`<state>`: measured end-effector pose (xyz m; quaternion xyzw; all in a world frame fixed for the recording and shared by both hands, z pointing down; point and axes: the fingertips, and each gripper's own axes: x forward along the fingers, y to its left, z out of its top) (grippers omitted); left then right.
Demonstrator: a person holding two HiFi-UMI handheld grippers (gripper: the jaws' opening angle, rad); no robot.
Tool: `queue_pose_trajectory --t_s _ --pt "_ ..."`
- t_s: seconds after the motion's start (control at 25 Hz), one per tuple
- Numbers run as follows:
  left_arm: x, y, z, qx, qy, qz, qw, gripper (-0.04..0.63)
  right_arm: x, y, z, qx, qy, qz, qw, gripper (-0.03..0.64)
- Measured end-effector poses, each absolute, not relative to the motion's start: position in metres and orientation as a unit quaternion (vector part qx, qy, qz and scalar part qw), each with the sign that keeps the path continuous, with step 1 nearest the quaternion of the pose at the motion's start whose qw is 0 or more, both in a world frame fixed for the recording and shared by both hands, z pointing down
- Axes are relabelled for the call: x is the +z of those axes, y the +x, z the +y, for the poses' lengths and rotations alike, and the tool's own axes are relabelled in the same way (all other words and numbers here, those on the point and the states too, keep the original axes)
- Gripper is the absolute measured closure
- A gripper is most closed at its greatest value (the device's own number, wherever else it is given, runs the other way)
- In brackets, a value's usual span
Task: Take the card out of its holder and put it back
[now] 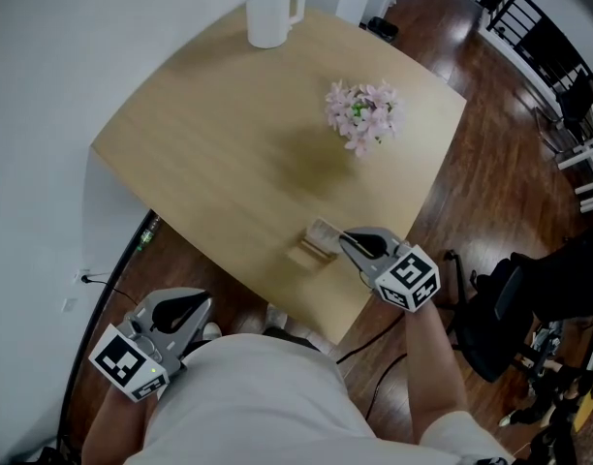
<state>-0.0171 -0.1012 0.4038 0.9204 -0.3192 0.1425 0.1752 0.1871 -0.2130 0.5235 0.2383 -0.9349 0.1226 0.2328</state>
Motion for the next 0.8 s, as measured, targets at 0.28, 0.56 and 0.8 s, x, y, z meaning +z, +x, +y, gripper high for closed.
queue_pose_trajectory --t_s 0.28,0.56,0.8 --pt "0.405 -0.021 -0.106 0.146 0.919 -0.321 0.176 0.591 0.547 0.185 -0.211 0.128 0.230 -0.933 0.246 0.595" --pt "0.407 -0.026 -0.106 0.156 0.915 -0.322 0.184 0.591 0.565 0.186 -0.209 0.139 0.222 -0.932 0.249 0.595" --pt "0.410 -0.025 -0.111 0.158 0.913 -0.323 0.191 0.591 0.569 0.188 -0.210 0.145 0.228 -0.933 0.239 0.595"
